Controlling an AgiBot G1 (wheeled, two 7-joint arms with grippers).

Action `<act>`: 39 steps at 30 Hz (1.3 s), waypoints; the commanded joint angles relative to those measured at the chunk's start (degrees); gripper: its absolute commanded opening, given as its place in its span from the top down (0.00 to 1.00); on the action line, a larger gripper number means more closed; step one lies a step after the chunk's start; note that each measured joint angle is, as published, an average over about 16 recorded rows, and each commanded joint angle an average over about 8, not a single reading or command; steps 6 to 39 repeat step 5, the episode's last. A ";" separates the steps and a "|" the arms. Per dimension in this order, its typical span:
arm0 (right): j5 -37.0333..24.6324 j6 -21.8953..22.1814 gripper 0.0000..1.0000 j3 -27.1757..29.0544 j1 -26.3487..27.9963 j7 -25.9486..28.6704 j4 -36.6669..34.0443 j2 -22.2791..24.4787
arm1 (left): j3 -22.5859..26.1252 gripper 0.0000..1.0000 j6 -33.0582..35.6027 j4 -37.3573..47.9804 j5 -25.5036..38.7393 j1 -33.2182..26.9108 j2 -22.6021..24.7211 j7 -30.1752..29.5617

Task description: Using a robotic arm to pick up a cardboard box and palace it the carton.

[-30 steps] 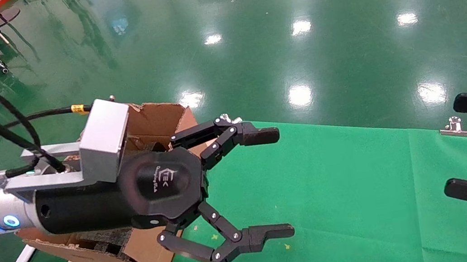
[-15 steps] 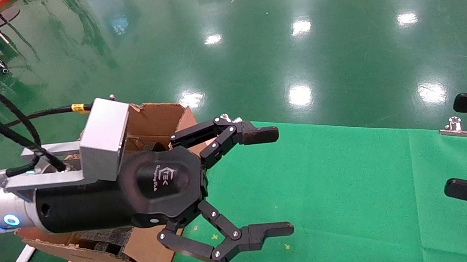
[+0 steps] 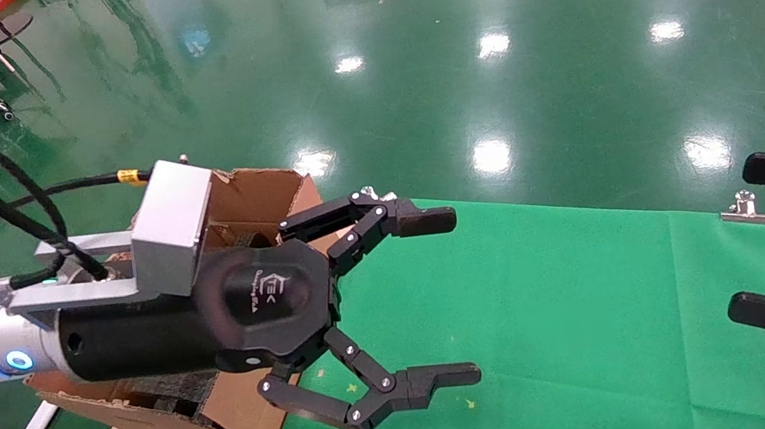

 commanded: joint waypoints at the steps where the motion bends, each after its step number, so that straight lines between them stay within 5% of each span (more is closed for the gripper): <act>1: 0.00 0.00 0.00 0.00 0.00 0.00 0.00 0.00 | 0.00 0.00 0.00 0.01 0.01 -0.01 0.00 0.00; 39: 0.00 0.00 0.00 0.00 0.00 0.00 0.00 0.00 | 0.00 0.00 0.00 0.02 0.02 -0.02 0.00 0.00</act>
